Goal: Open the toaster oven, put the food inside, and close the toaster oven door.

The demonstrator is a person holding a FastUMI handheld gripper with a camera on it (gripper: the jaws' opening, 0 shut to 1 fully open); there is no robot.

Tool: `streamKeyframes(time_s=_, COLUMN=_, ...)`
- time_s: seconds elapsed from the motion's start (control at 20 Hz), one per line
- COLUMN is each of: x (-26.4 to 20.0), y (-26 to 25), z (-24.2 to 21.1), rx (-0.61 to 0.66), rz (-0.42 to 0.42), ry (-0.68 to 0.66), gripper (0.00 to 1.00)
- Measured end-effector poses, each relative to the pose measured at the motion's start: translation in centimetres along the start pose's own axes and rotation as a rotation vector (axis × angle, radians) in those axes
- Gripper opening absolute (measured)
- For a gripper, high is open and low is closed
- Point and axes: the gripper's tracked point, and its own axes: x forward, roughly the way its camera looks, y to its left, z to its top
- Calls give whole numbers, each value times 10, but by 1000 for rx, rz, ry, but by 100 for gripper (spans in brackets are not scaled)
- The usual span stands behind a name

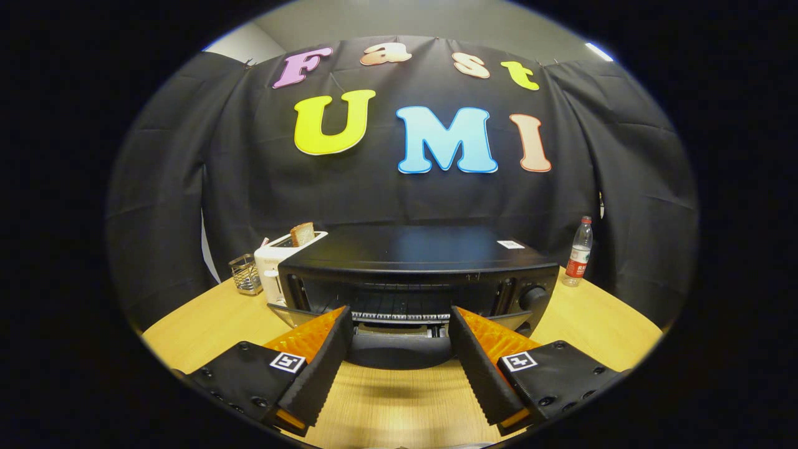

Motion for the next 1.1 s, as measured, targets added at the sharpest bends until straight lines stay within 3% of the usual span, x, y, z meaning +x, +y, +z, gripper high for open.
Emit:
streamKeyframes(time_s=0.65, x=-40, y=5, z=-74, rx=-20, rz=-18, ry=165, gripper=98)
streamKeyframes(time_s=0.9, x=-52, y=11, z=-103, rx=-8, rz=50, ry=283, gripper=98)
streamKeyframes(time_s=1.1, x=-73, y=6, z=-91, rx=44, rz=115, ry=326, gripper=99)
